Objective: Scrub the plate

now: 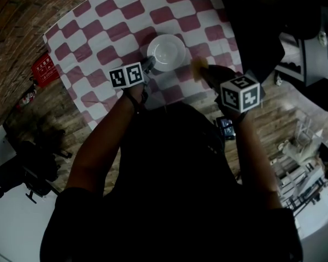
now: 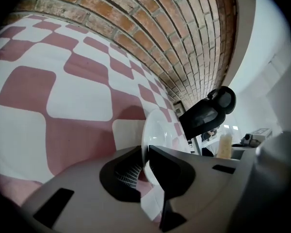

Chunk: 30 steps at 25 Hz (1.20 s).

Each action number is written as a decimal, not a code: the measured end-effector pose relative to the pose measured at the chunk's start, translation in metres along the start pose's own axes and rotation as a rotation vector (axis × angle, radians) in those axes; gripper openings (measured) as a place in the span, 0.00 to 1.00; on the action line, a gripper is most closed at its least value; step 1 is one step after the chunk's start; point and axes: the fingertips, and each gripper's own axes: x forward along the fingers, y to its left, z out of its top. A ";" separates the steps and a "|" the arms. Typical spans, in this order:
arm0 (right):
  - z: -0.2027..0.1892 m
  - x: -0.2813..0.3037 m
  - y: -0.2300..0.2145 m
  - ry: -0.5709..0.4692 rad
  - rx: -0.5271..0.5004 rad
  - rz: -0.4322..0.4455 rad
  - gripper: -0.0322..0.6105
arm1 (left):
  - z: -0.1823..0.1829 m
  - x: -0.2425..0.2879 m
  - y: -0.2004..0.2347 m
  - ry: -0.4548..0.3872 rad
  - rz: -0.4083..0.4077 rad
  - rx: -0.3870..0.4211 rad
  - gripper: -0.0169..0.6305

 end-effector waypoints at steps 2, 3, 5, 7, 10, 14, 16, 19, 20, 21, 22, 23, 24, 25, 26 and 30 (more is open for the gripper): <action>0.000 -0.001 0.001 -0.002 0.001 -0.001 0.12 | -0.002 0.002 0.005 0.023 0.032 0.005 0.11; -0.001 -0.001 0.001 -0.004 0.002 -0.001 0.12 | -0.002 0.003 0.007 0.033 0.048 0.011 0.12; -0.002 -0.002 0.002 -0.007 0.005 -0.003 0.12 | -0.003 0.005 0.010 0.053 0.079 0.037 0.13; -0.003 -0.004 0.001 -0.011 0.005 -0.006 0.12 | -0.003 0.006 0.012 0.071 0.111 0.076 0.15; -0.007 -0.007 0.001 -0.019 0.007 -0.007 0.12 | -0.002 0.008 0.013 0.092 0.155 0.147 0.16; -0.010 -0.013 0.002 -0.035 0.009 -0.007 0.12 | 0.000 0.011 0.013 0.114 0.217 0.236 0.18; -0.014 -0.016 0.001 -0.042 0.011 -0.007 0.12 | 0.000 0.012 0.013 0.126 0.246 0.266 0.19; -0.013 -0.022 0.006 -0.061 0.011 0.006 0.12 | 0.001 0.013 0.013 0.141 0.293 0.302 0.21; -0.013 -0.024 0.007 -0.066 0.008 0.009 0.12 | 0.001 0.013 0.013 0.145 0.311 0.312 0.20; -0.013 -0.026 0.009 -0.068 0.002 0.010 0.12 | 0.001 0.013 0.014 0.149 0.328 0.319 0.21; -0.014 -0.029 0.010 -0.069 -0.003 0.011 0.12 | 0.000 0.013 0.014 0.149 0.342 0.320 0.21; -0.014 -0.031 0.011 -0.070 -0.008 0.011 0.12 | 0.000 0.014 0.013 0.147 0.351 0.314 0.21; -0.015 -0.034 0.012 -0.074 -0.013 0.012 0.12 | 0.000 0.013 0.013 0.142 0.356 0.305 0.21; -0.015 -0.036 0.013 -0.079 -0.019 0.016 0.12 | 0.001 0.013 0.013 0.136 0.360 0.297 0.21; -0.015 -0.039 0.013 -0.085 -0.025 0.020 0.12 | 0.001 0.012 0.012 0.130 0.363 0.291 0.21; -0.014 -0.049 0.014 -0.107 -0.052 0.035 0.12 | -0.001 0.004 0.008 0.097 0.366 0.261 0.22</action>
